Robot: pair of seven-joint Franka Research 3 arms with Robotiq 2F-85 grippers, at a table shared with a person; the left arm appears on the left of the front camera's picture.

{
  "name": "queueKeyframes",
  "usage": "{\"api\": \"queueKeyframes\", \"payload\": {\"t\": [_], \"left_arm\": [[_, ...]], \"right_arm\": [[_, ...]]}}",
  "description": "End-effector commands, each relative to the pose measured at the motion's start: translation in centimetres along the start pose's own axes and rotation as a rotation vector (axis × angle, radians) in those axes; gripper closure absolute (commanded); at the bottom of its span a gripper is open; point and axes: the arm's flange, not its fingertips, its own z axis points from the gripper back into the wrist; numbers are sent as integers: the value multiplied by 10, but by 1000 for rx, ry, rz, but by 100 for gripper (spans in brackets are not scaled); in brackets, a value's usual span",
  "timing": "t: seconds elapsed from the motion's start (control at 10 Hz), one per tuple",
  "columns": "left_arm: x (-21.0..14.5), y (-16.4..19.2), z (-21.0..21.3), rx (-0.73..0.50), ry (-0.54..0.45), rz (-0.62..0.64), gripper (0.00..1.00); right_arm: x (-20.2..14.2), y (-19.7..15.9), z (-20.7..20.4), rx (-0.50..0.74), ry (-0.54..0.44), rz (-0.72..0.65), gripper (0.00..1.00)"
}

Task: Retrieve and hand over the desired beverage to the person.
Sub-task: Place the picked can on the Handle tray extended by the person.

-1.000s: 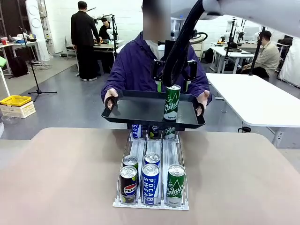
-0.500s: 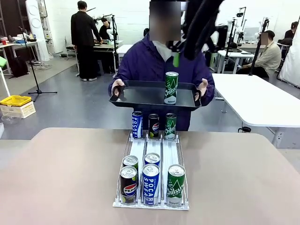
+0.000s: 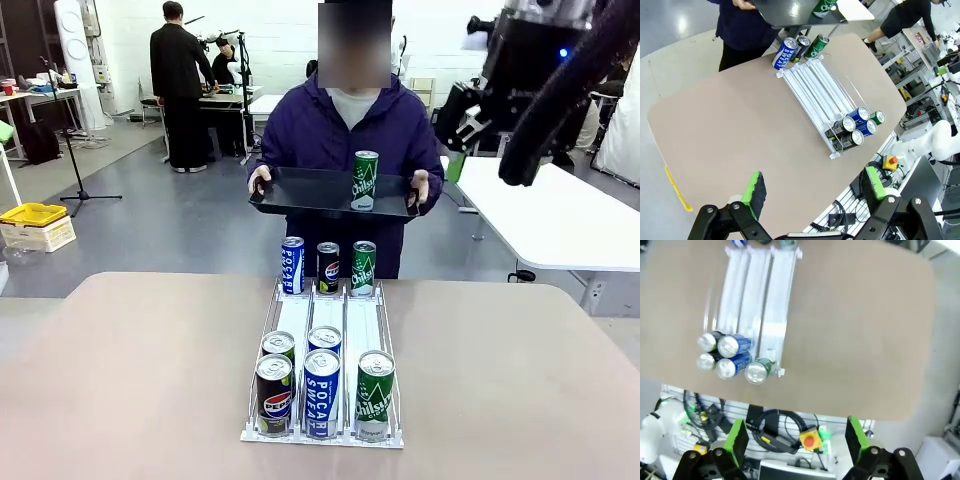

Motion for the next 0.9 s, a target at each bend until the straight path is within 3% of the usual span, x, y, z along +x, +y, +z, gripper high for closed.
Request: {"api": "queueKeyframes", "payload": {"t": [0.0,0.8], "left_arm": [[0,0,1,-17,-12,-13,0],[0,0,1,-17,-12,-13,0]], "right_arm": [[-5,-9,-15,49,6,10,0],[0,-5,-8,7,9,-4,0]]}}
